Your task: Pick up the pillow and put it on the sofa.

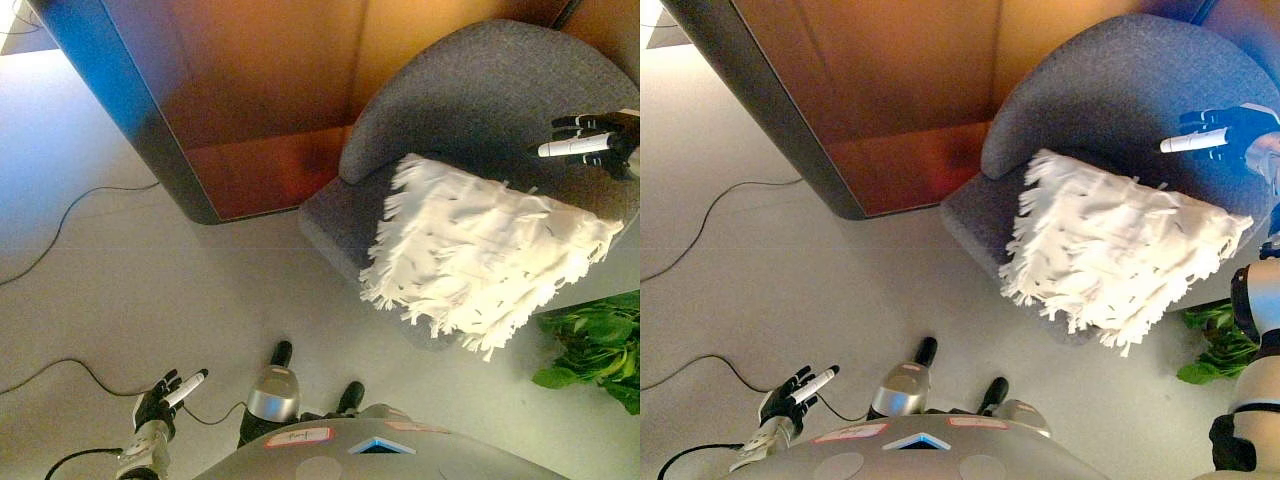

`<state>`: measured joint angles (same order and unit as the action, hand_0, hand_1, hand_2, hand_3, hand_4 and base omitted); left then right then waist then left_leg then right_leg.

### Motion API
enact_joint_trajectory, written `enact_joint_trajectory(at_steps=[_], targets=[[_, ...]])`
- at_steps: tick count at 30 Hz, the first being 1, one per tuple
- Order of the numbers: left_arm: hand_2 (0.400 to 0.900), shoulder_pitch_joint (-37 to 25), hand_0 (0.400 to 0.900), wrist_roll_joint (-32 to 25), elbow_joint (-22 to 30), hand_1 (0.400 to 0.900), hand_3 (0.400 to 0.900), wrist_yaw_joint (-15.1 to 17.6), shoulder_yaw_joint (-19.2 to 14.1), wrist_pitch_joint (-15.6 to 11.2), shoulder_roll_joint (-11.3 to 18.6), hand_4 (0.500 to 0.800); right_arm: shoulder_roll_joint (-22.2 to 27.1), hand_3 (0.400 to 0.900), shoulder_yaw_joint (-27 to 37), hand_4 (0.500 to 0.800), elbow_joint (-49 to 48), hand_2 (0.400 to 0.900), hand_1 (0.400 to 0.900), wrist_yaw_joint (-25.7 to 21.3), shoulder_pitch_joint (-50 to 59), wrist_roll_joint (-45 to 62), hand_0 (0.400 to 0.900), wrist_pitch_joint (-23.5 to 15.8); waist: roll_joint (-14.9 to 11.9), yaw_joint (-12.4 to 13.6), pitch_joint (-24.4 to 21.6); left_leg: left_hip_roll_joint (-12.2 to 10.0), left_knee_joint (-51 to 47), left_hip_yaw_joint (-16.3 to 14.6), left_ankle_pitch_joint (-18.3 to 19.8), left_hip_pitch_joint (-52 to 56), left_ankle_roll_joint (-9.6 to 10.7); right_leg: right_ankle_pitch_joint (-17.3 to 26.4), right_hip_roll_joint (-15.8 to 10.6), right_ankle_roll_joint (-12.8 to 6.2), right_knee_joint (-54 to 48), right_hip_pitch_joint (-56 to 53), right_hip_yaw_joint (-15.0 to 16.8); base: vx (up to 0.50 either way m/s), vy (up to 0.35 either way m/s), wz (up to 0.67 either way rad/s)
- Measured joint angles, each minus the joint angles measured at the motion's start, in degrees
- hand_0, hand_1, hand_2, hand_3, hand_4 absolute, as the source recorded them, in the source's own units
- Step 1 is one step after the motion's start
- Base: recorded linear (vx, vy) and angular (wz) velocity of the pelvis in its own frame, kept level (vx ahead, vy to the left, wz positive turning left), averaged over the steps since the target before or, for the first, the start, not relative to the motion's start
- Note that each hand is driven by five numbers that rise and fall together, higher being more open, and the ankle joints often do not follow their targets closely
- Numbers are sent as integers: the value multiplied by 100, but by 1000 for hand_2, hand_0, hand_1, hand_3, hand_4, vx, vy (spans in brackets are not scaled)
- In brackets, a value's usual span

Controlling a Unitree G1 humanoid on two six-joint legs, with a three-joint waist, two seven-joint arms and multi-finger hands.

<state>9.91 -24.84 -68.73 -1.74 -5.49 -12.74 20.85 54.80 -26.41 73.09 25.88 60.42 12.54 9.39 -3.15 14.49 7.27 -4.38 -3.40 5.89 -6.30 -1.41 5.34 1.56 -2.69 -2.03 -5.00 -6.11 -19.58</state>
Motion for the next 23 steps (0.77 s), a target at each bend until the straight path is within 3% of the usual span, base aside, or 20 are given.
enact_joint_trajectory(at_steps=[11,17,20,23], targets=[[900,-55,900,-2,5,900,900,3,3,4,4,800,232,900,36,800,112,900,900,-344,20,-129,900,248,-3,-103,2,2,-60,-83,-8,89,-11,18,-36,24,1,-10,75,-27,26,-10],[900,-116,900,-3,179,900,900,1,191,29,6,800,259,900,218,800,111,900,900,-417,16,-95,900,241,47,-252,-27,-16,-116,-327,-2,248,-20,18,-53,23,2,-76,216,-21,38,-12],[900,-172,900,-6,231,900,900,-4,204,31,6,800,263,900,376,800,98,900,900,-452,-33,79,900,117,69,-368,-41,-19,-116,-346,-2,259,-24,19,-52,24,3,-81,229,-63,63,-9],[900,-261,900,-9,231,900,900,-32,220,36,4,800,251,900,987,800,-353,900,900,-664,-713,394,900,-256,89,-504,-83,-23,-117,-408,9,262,-42,22,-55,21,4,-70,264,-60,69,-12]])
